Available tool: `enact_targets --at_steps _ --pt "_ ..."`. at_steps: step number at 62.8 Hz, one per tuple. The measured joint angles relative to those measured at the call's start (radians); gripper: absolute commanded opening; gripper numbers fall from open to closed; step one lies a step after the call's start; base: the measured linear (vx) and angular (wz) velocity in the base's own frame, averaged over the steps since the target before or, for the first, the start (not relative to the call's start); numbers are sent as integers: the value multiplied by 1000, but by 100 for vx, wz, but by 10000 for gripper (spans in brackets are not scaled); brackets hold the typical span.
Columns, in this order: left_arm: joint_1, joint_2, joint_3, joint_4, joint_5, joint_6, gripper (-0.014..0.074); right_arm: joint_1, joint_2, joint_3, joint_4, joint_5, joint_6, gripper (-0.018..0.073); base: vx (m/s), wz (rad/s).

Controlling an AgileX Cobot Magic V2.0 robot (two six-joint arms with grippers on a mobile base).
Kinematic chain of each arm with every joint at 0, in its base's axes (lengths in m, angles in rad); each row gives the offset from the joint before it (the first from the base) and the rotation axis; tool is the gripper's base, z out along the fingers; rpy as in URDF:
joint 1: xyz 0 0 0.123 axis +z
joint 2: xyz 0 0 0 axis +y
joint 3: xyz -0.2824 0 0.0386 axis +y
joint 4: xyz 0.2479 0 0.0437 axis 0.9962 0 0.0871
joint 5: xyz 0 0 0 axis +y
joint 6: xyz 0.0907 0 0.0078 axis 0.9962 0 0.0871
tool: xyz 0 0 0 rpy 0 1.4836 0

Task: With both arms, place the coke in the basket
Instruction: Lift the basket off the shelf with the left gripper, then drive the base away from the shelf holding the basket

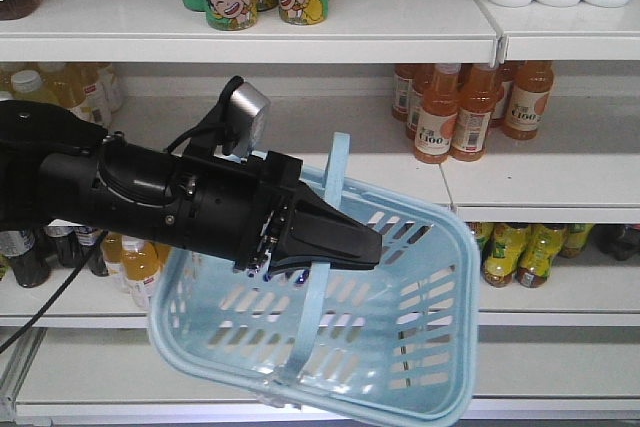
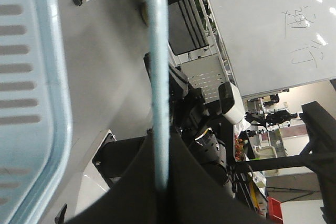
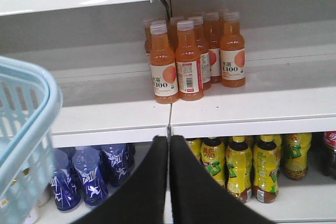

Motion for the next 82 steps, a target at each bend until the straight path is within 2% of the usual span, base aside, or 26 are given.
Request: enact_targets --at_steps 82 --pt "-8 0 0 -4 1 1 -8 0 0 0 0 0 0 -4 0 -1"
